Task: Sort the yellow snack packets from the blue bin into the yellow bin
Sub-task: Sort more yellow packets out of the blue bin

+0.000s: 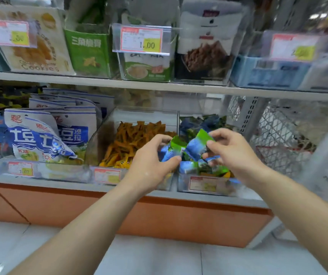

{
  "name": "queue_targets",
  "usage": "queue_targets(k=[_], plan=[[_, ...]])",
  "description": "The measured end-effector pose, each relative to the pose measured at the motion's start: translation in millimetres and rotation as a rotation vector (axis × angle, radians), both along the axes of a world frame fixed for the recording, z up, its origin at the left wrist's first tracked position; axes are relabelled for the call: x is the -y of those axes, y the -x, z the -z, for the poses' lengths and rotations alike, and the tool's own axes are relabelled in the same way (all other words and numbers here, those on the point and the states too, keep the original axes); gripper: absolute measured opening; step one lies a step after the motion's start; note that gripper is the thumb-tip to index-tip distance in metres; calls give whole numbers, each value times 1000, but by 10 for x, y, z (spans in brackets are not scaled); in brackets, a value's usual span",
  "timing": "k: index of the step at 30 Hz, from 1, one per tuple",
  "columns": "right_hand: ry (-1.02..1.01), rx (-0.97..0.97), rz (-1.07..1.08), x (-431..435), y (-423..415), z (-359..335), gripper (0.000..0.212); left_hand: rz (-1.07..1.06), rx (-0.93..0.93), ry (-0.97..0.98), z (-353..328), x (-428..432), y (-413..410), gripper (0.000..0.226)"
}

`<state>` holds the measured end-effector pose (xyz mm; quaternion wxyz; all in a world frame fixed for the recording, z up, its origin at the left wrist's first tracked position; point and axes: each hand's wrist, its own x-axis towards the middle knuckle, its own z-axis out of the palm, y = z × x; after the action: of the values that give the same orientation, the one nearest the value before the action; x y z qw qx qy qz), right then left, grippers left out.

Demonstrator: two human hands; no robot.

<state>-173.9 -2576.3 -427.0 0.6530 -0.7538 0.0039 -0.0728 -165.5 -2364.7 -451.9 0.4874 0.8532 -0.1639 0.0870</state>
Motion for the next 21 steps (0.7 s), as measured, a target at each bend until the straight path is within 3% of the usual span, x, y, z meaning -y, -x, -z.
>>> queue_targets(k=[4,8,11,15,21], plan=[[141,194,133,516,-28,46,26,-27,83,-171,-81,287,-96,45],[609,295,266,878,-131,150,24,-41,189,-376,-66,677,-265,54],[860,295,165,972,-194,247,21,-84,344,-595,24,870,-389,43],[1227,226,67,947,-245,354,35,-122,481,-758,148,946,-536,39],[1244,39,16,881,-383,383,55,-208,334,-830,193,968,-725,44]])
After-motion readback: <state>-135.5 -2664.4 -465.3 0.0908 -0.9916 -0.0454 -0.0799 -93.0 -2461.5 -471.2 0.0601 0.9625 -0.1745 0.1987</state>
